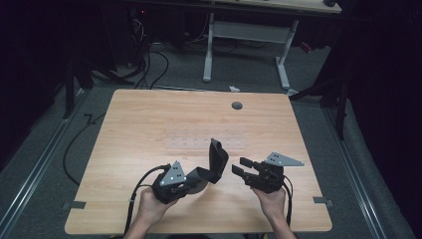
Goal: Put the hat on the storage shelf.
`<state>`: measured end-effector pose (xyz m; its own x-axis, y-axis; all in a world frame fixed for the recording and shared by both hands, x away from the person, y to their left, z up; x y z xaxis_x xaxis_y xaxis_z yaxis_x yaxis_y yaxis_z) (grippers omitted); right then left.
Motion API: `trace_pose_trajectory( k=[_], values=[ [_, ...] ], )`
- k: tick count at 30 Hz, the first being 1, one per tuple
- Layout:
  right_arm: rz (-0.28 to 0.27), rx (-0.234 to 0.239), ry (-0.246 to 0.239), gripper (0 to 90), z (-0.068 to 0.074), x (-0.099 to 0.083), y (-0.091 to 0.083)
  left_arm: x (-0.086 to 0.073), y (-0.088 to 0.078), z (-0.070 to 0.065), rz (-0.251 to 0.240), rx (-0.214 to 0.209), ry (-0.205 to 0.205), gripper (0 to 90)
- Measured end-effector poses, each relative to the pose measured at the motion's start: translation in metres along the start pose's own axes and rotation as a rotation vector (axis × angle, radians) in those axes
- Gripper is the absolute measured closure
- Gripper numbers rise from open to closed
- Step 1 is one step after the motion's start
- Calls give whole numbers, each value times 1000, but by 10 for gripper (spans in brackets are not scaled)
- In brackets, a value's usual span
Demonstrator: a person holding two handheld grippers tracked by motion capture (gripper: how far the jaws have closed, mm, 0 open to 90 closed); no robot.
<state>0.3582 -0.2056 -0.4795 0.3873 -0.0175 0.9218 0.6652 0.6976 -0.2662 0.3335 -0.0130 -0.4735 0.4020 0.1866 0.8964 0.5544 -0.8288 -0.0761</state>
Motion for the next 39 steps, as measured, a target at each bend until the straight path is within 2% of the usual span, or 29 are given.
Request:
trace_pose_trajectory(
  k=[1,3,6,10,12,15,18,23,24,26,30,36,39],
  values=[
    [7,-12,0,469,-3,-2,-1,2,-1,1,-6,3,-7,864],
    [35,-67,-15,455,-14,-12,-1,5,-3,2,-14,4,-20,864],
    [82,-137,-8,436,-30,-26,-1,10,-6,5,-29,12,-34,864],
    [150,-261,-45,415,-52,-46,-1,15,-9,8,-50,20,-47,864],
    [188,-335,-79,413,-63,-55,-1,18,-11,11,-63,26,-60,863],
    [230,-386,-86,410,-72,-63,0,24,-14,14,-81,38,-79,863],
    [252,-425,-101,406,-77,-68,-1,29,-18,17,-93,47,-78,863],
    [287,-464,-102,394,-86,-74,-2,39,-23,23,-125,61,-93,862],
    [292,-467,-99,387,-86,-74,-3,42,-24,24,-131,65,-107,862],
    [295,-468,-99,375,-86,-74,-2,46,-26,26,-140,65,-124,862],
    [297,-471,-105,368,-86,-74,-2,52,-28,32,-157,91,-124,862],
    [297,-474,-103,368,-86,-74,-1,64,-31,41,-178,102,-158,861],
    [297,-473,-103,368,-86,-75,-1,69,-33,44,-189,117,-147,861]
  ],
)
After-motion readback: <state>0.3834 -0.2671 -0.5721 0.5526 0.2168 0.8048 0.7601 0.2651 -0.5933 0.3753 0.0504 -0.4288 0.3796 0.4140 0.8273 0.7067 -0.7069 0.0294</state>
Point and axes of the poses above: each handheld gripper's, and its own axes: y roughly forward along the jaws, x roughly out of its top, z roughly to its left, the point moved 6 cm from there along y, roughly forward along the jaws, and after that the axes turned 7 degrees about -z, right-handed, at the moved point
